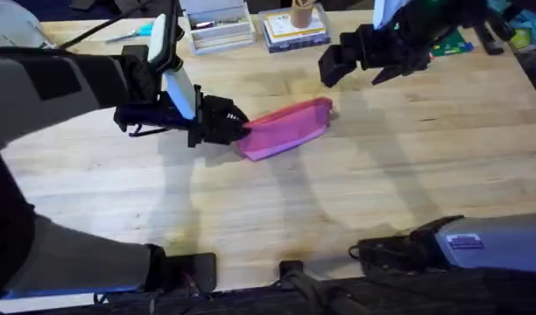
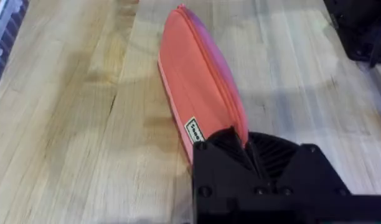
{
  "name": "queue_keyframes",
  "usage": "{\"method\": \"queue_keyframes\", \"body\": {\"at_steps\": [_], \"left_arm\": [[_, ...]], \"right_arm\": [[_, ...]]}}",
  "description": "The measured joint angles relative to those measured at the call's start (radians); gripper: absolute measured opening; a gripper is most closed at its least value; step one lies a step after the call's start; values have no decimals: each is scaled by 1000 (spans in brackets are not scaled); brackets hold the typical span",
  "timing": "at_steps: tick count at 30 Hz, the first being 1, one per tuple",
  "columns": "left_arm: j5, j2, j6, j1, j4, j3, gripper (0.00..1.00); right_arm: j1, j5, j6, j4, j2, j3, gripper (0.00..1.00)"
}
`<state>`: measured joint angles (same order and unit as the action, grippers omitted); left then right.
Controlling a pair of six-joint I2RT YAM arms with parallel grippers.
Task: Unzip the bag, pick up the pens from the table one at a time and place them inside, then zip the bag closed.
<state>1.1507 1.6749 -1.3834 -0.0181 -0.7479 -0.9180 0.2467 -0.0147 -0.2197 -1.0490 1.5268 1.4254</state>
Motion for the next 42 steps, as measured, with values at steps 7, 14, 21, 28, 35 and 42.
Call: {"method": "queue_keyframes", "body": {"at_steps": [7, 14, 21, 28, 35, 42], "left_arm": [[0, 0, 0, 0, 0, 0, 43], [1, 0, 3, 6, -4, 0, 940], [1, 0, 3, 8, -4, 0, 992], [0, 0, 3, 11, 3, 0, 996], [-25, -115, 12, 70, -17, 0, 996], [-152, -379, 188, 120, -19, 0, 995]], "right_arm": [[42, 0, 15, -7, -104, 0, 997], [44, 0, 16, -24, -135, 0, 998], [44, 0, 15, -30, -135, 0, 998], [44, 0, 10, -37, -135, 0, 998], [44, -1, 11, -45, -135, 0, 998], [44, -1, 11, -46, -135, 0, 998]]}}
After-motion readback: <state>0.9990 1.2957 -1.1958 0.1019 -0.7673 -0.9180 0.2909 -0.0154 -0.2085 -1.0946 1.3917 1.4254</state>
